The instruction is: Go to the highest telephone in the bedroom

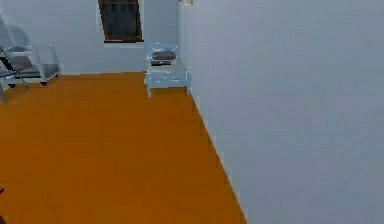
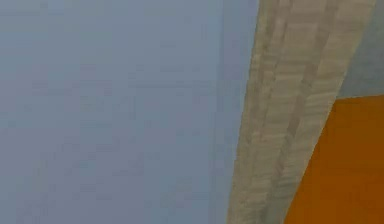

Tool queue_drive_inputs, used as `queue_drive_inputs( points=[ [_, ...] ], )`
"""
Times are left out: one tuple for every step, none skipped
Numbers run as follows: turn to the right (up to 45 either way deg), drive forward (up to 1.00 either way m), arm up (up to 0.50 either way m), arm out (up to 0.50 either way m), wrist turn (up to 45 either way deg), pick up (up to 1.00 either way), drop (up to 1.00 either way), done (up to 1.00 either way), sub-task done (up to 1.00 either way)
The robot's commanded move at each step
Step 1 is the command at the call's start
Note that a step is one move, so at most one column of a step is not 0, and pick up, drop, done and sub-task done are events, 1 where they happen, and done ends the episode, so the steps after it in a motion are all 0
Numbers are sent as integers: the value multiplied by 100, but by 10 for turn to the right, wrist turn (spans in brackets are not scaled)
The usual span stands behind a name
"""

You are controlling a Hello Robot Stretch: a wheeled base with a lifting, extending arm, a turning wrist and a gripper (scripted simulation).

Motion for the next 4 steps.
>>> queue_drive_inputs(
  points=[
    [0, 20, 0, 0, 0, 0, 0, 0, 0],
    [-270, 0, 0, 0, 0, 0, 0, 0, 0],
    [0, 60, 0, 0, 0, 0, 0, 0, 0],
    [-90, 0, 0, 0, 0, 0, 0, 0, 0]
  ],
)
